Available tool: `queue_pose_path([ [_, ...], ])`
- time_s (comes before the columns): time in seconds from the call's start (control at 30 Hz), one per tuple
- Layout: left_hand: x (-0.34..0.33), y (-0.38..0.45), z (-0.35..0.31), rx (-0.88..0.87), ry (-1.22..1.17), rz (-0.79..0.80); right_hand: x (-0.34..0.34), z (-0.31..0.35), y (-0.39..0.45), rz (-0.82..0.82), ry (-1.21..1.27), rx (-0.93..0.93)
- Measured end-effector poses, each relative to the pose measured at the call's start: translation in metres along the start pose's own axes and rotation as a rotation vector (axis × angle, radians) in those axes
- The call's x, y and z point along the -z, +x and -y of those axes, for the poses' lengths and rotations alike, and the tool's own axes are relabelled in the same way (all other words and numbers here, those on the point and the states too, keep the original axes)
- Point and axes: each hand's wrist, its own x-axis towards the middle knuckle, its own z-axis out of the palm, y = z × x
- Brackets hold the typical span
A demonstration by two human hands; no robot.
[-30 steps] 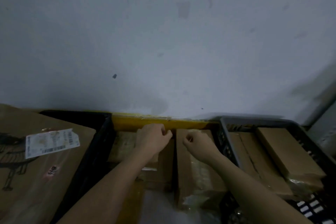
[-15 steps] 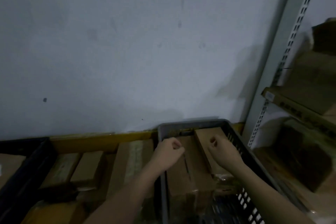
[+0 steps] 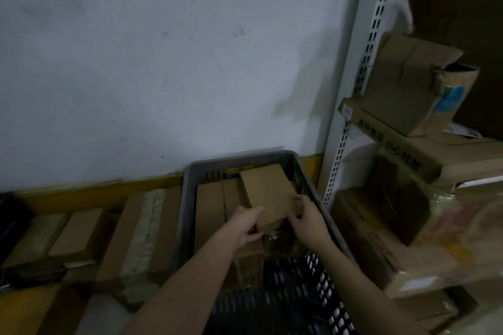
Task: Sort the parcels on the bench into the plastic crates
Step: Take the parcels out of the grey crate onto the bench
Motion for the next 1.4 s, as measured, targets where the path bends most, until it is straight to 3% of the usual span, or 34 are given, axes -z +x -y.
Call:
queue_pose_path([
  [0.13,0.014,-0.004,0.000,-0.017,-0.119,0.028,0.006,0.001,0.000,-0.024,0.203,0.041],
  [0.27,0.034,-0.020,-0.010,-0.171,-0.305,0.058,0.010,0.009,0.001,-0.093,0.353,-0.045],
  [0.53,0.108,-0.057,-0.010,-0.316,-0.325,-0.047,-0.023,-0.016,-0.017,-0.019,-0.198,-0.039],
  [0.8,0.143,-0.077,0.016,-0.335,-0.378,-0.035,-0.040,-0.010,-0.016,-0.072,-0.233,-0.223],
  [0.87,0.146,-0.079,0.020,-0.340,-0.373,-0.020,-0.040,-0.009,-0.014,-0.058,-0.188,-0.246],
  [1.03,0.147,-0.079,0.018,-0.319,-0.389,-0.014,-0.032,-0.016,-0.015,-0.006,0.289,-0.339],
  [1.2,0.147,-0.079,0.014,-0.303,-0.400,-0.034,-0.026,-0.012,-0.018,-0.049,0.324,-0.294],
  [1.4,0.159,-0.084,0.010,-0.316,-0.408,-0.090,-0.011,0.020,-0.020,-0.204,0.355,-0.082],
])
